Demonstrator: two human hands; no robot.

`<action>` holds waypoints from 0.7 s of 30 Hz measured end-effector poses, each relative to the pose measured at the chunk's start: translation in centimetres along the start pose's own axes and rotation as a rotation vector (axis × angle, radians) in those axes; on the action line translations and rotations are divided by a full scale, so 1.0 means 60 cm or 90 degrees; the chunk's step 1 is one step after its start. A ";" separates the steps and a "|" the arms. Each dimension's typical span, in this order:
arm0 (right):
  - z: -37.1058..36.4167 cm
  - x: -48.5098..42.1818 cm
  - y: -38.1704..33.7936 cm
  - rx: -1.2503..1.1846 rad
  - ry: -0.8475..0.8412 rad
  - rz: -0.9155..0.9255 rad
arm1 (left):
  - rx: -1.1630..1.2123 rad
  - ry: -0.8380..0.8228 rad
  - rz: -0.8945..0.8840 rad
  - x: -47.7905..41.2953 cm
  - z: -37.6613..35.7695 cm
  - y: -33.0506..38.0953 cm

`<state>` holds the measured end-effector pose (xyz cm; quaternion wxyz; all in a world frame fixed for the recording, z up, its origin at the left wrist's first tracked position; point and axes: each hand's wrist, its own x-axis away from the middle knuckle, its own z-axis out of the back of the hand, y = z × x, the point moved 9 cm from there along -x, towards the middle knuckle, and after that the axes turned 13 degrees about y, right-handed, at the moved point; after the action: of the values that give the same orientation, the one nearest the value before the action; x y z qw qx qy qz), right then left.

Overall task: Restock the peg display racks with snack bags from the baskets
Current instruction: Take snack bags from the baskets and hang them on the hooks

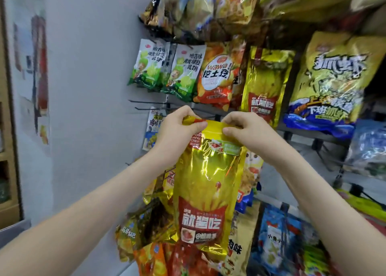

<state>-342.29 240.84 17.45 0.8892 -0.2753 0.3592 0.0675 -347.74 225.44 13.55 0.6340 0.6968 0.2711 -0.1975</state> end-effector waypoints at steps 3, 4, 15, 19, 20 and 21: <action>0.015 -0.028 0.009 -0.033 0.042 -0.023 | 0.045 0.007 -0.004 -0.029 -0.023 0.004; 0.016 -0.038 0.012 -0.041 0.054 -0.029 | 0.057 0.014 -0.007 -0.040 -0.028 0.005; 0.126 -0.173 -0.017 -0.081 0.289 0.006 | 0.197 -0.008 -0.121 -0.189 -0.130 0.109; 0.164 -0.217 -0.003 -0.023 0.324 -0.030 | 0.124 -0.108 -0.104 -0.251 -0.190 0.121; 0.167 -0.228 0.001 -0.020 0.326 -0.037 | 0.116 -0.122 -0.103 -0.263 -0.201 0.124; 0.170 -0.237 0.003 -0.015 0.337 -0.040 | 0.118 -0.123 -0.107 -0.272 -0.206 0.130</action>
<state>-346.63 247.62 33.01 0.7628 -0.3045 0.5696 -0.0307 -356.33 235.22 31.18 0.5715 0.7050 0.2465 -0.3400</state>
